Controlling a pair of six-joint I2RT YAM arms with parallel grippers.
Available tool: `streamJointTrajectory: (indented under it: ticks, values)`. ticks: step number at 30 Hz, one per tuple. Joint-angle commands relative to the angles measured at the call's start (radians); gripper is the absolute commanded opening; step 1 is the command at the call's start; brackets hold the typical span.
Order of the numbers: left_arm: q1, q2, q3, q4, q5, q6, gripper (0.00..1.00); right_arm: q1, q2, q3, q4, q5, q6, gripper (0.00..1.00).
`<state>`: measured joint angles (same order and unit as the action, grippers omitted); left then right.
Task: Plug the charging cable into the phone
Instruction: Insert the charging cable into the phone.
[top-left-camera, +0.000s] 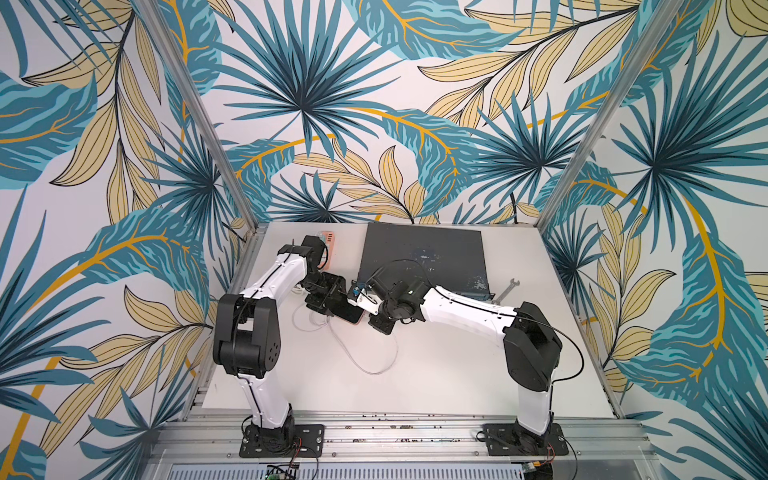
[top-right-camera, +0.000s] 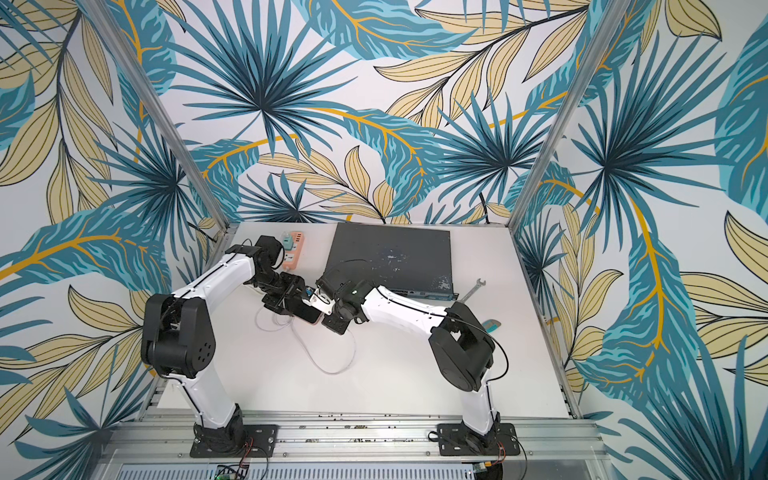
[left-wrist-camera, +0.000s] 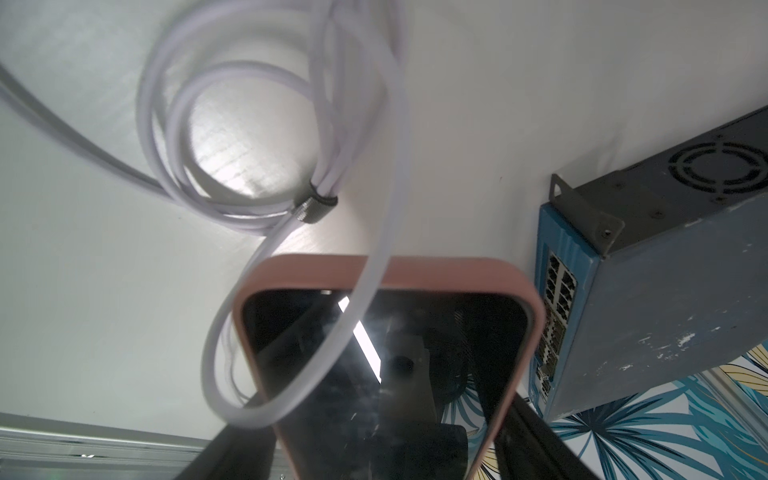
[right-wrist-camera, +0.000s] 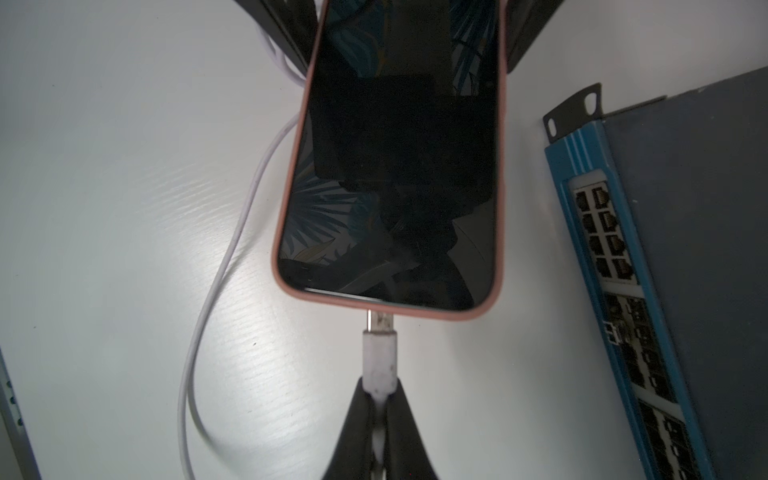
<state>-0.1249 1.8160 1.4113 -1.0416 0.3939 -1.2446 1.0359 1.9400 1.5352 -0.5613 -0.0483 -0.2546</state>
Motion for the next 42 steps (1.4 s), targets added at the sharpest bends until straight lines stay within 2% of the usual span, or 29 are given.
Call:
streamJointTrajectory:
  ticks: [1, 42]
  values:
    - [-0.013, -0.025, -0.003, -0.001, 0.032, 0.007, 0.0, -0.001, 0.021, -0.003, 0.004, 0.012, -0.007, 0.0]
    - [-0.048, 0.035, 0.075, -0.032, 0.02, 0.008, 0.0, 0.001, 0.064, 0.07, 0.008, 0.044, 0.024, 0.0]
